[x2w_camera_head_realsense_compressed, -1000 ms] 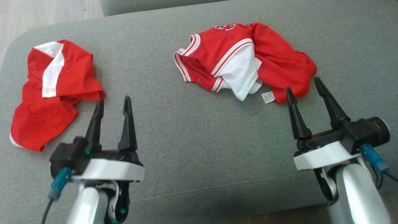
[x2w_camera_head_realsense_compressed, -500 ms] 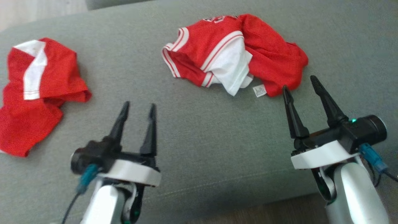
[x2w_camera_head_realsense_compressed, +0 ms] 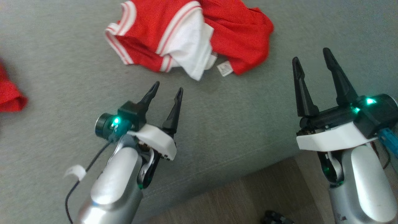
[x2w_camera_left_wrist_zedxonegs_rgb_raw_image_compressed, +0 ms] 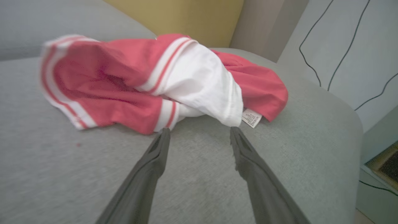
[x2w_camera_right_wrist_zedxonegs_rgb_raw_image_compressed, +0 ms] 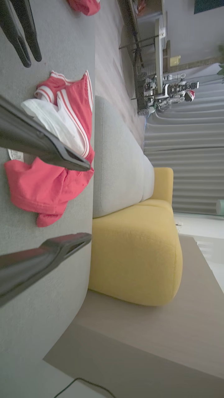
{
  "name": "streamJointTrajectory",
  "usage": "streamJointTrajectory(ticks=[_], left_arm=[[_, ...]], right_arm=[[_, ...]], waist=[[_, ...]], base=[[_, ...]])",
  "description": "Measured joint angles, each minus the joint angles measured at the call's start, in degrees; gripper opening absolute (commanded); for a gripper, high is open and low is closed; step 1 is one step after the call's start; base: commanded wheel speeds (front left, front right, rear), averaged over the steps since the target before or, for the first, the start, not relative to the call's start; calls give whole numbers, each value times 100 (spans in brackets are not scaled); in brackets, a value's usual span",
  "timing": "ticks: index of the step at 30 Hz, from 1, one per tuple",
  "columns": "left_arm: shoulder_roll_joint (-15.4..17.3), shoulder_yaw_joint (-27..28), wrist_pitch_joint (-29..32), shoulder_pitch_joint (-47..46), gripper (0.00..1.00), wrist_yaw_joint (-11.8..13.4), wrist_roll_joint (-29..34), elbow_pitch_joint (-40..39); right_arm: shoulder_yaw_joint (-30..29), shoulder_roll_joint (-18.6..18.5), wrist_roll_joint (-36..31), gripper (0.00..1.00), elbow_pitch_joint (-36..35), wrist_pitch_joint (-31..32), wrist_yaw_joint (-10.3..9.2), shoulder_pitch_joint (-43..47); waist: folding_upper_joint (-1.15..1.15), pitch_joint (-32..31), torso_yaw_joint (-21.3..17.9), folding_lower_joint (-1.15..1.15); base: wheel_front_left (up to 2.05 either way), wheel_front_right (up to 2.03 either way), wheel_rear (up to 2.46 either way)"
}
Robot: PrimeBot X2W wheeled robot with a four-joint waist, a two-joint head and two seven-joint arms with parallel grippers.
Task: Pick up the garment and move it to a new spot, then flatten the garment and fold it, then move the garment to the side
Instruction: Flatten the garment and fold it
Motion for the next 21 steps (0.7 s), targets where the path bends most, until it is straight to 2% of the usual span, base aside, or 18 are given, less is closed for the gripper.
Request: streamJointTrajectory(ticks=[6,11,16,21], left_arm=[[-8,-313,42,-443,100,12,-750,366],[-4,-406,44,-635,100,291,-1137,630],[2,-434,49,-887,100,356,-1505,697],[1,-474,41,-967,100,353,-1574,759]], right_arm=[[10,2,105,100,-7,1,0,-88],[59,5,256,100,-24,1,0,-109],[68,8,324,100,-27,1,0,-113],[68,8,337,100,-25,1,0,-113]], waist=[[0,305,-447,0],[0,447,-715,0],[0,526,-875,0],[0,526,-930,0]], base=[[0,0,0],[0,0,0],[0,0,0],[0,0,0]])
